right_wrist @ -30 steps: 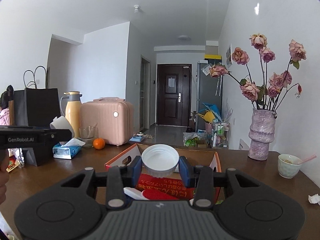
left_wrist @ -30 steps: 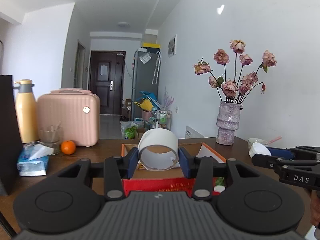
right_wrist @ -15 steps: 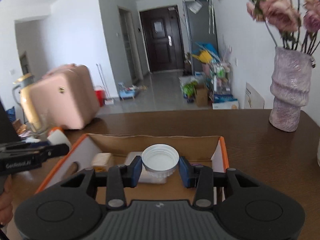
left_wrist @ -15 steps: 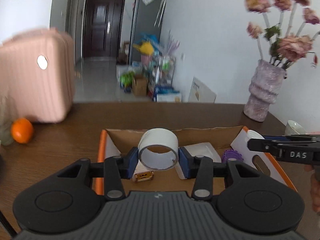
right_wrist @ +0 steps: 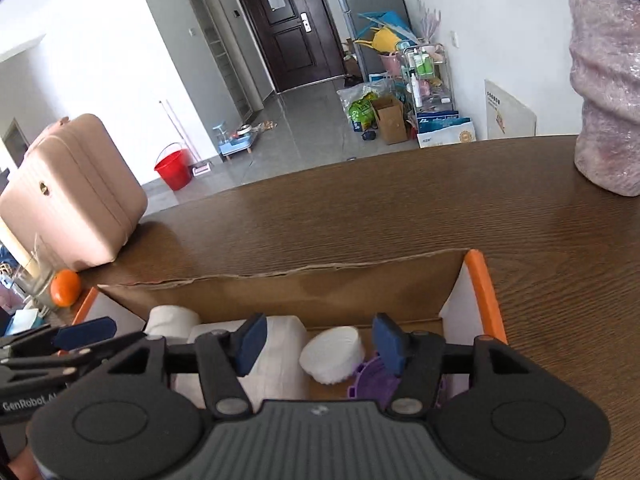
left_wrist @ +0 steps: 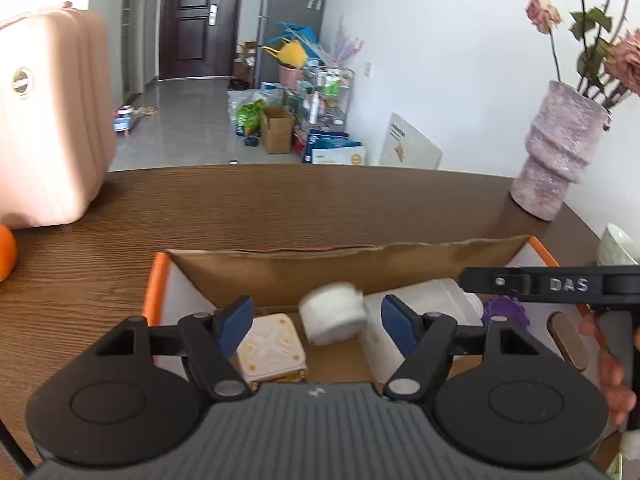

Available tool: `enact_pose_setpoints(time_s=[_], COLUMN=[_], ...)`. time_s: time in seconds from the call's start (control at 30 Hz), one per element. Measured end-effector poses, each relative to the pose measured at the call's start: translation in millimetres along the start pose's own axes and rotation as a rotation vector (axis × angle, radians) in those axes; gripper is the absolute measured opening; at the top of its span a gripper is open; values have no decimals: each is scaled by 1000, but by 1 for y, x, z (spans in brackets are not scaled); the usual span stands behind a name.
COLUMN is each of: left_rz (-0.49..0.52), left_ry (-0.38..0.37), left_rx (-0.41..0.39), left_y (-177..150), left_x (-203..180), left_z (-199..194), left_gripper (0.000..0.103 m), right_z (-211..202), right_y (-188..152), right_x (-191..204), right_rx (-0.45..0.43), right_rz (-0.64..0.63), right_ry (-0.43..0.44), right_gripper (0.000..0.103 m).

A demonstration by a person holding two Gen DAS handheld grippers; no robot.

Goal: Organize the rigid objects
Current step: 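Lower the tape roll and white cap into the box and open both grippers, then raise both grippers out of the box and back over the table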

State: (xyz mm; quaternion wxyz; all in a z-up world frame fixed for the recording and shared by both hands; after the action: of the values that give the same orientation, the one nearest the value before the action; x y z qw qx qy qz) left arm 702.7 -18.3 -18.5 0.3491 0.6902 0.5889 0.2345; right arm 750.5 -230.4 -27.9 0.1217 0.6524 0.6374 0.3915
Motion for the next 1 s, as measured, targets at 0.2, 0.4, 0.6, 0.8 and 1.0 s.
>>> enact_pose_setpoints(time_s=[0.2, 0.4, 0.6, 0.8, 1.0], left_rz=[-2, 24, 68, 107, 122], left_ry=[46, 86, 120, 156, 172], left_rx=[-4, -24, -112, -274, -360], left_y=[12, 29, 40, 41, 27], left_x=[5, 3, -13, -34, -47], left_z=[-28, -91, -177, -268, -330], left_gripper=[75, 84, 90, 98, 101], right_z=[-25, -92, -177, -260, -335], right_y=[6, 14, 16, 4, -10], right_x=[11, 28, 47, 58, 68], right_rx=[-28, -61, -105, -190, -323], right_rz=[-59, -108, -181, -199, -196], right_ry=[-27, -43, -67, -66, -60], right_gripper=[60, 69, 77, 80, 84])
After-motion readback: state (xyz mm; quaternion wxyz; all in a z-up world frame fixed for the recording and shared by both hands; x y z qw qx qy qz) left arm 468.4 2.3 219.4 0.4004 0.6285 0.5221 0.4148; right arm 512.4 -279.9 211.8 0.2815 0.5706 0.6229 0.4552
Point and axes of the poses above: each gripper's, at about its wrist camera, not at the fingertips, and z roughly the way its jaws point, x to its left, y to its top, the point moved 5 cm from there along z, roughly the way its jaws point, and after that the axes turned 3 degrees about z, right-handed, at the moved point
